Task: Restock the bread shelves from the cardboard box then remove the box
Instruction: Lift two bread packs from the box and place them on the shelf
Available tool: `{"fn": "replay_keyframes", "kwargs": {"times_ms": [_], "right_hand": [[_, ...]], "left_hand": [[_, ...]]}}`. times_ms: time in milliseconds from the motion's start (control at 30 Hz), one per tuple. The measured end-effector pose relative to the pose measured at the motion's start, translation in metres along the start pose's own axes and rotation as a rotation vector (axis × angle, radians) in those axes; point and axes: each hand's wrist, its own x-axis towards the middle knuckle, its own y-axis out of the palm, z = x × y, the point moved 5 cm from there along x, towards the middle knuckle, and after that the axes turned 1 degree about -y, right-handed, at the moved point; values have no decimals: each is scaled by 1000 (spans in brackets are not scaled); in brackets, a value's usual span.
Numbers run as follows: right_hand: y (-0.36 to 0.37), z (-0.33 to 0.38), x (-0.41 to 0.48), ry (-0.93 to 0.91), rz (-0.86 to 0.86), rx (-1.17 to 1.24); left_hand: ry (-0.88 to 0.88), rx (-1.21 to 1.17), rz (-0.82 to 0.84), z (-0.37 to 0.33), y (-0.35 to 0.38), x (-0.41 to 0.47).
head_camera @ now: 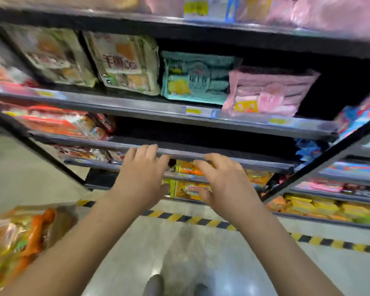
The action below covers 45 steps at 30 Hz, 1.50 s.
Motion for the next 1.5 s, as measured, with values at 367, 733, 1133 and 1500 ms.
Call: {"fn": "replay_keyframes", "kwargs": {"times_ms": [367, 733, 1133, 1500], "right_hand": [[-49, 95, -21, -322, 10, 89], [3, 301, -33, -766, 224, 99], [77, 557, -18, -1008, 369, -8], [155, 661, 42, -1000, 512, -114]], "left_hand": [[-357, -162, -22, 39, -13, -139], [-854, -267, 54, 151, 61, -315], [-1120, -428, 105, 328, 160, -464], [-1132, -563, 203, 440, 233, -478]]}}
